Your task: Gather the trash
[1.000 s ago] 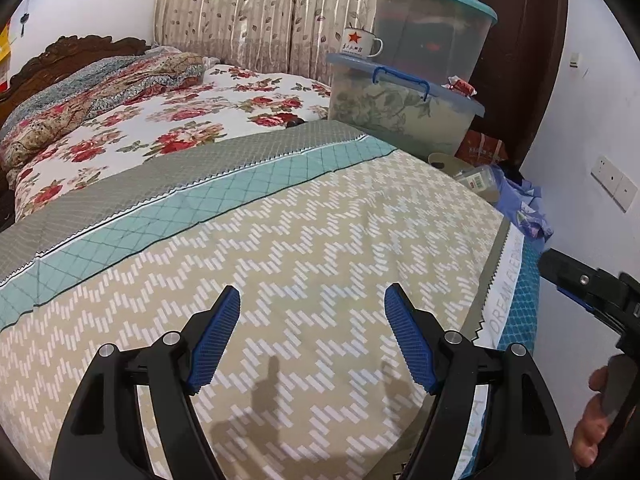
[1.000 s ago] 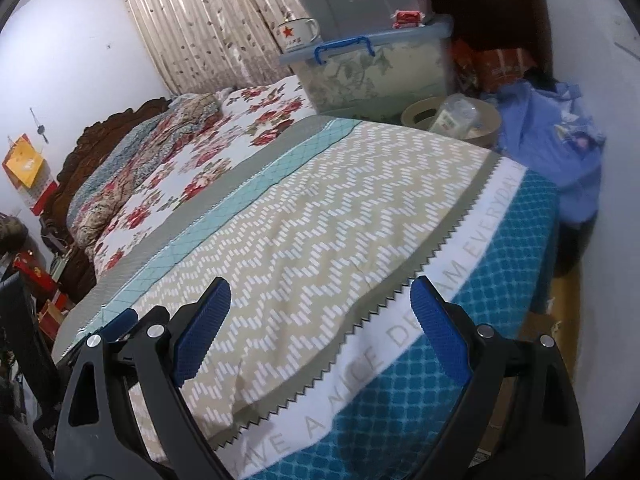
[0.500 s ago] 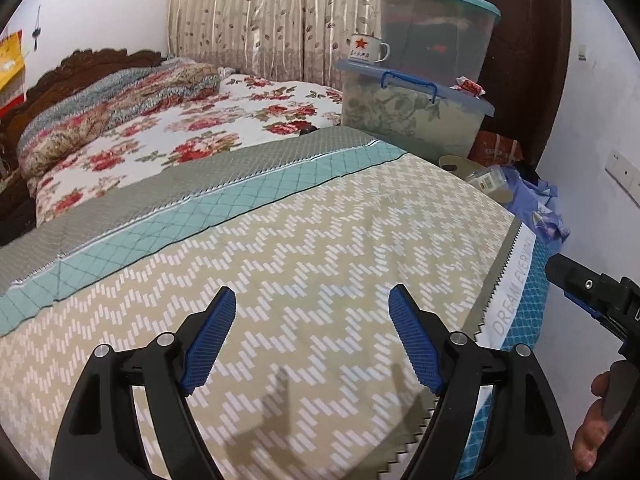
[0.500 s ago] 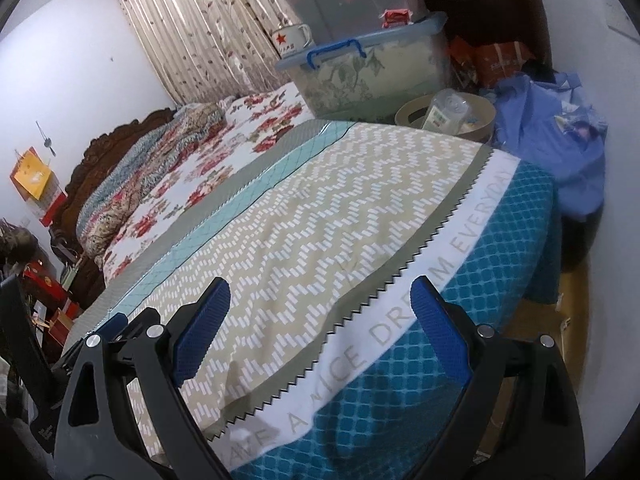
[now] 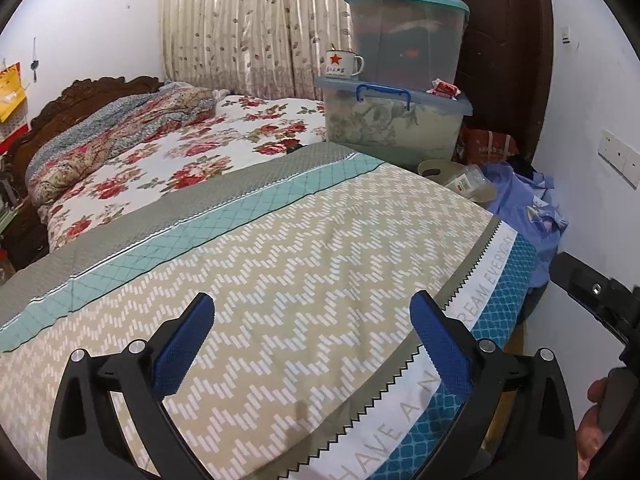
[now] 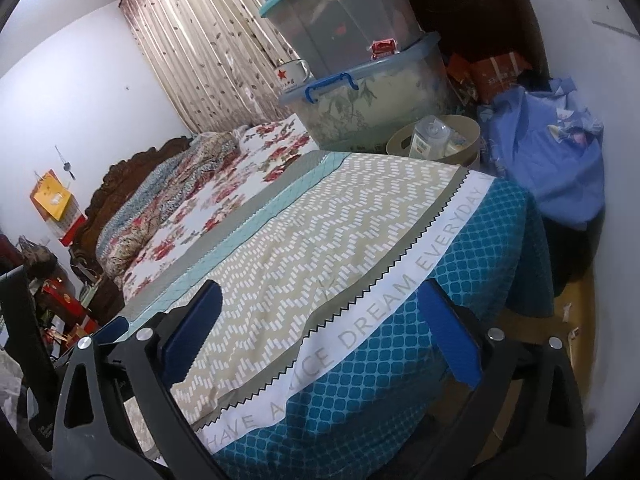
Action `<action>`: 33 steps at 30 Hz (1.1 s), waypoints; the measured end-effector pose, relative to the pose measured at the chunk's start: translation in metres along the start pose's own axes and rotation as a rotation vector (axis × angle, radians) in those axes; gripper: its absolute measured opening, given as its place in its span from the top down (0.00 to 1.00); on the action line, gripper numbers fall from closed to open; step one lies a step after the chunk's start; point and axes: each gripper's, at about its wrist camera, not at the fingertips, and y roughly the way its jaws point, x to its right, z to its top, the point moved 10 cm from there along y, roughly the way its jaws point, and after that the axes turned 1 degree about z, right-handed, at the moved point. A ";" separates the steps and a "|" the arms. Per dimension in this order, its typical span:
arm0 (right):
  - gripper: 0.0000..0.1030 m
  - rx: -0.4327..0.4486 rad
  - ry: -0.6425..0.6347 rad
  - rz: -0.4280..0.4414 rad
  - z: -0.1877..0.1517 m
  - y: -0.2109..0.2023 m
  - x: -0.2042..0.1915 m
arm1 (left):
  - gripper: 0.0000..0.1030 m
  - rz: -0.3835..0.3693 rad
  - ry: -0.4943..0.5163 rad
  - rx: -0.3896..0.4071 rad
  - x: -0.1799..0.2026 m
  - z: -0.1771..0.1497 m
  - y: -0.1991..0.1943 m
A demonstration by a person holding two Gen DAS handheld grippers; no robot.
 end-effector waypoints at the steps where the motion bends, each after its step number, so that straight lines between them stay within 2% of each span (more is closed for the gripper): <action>1: 0.04 0.003 0.000 0.006 0.000 -0.002 0.000 | 0.08 0.008 -0.001 0.002 0.000 0.000 -0.001; 10: 0.04 0.039 -0.035 0.006 -0.002 -0.012 -0.006 | 0.08 0.079 0.010 0.025 -0.001 0.003 -0.013; 20: 0.03 0.062 -0.053 0.004 -0.002 -0.015 -0.014 | 0.08 0.085 -0.014 0.023 -0.007 0.001 -0.015; 33: 0.03 0.049 -0.057 0.008 -0.004 -0.010 -0.017 | 0.08 0.089 0.016 0.019 -0.003 0.000 -0.012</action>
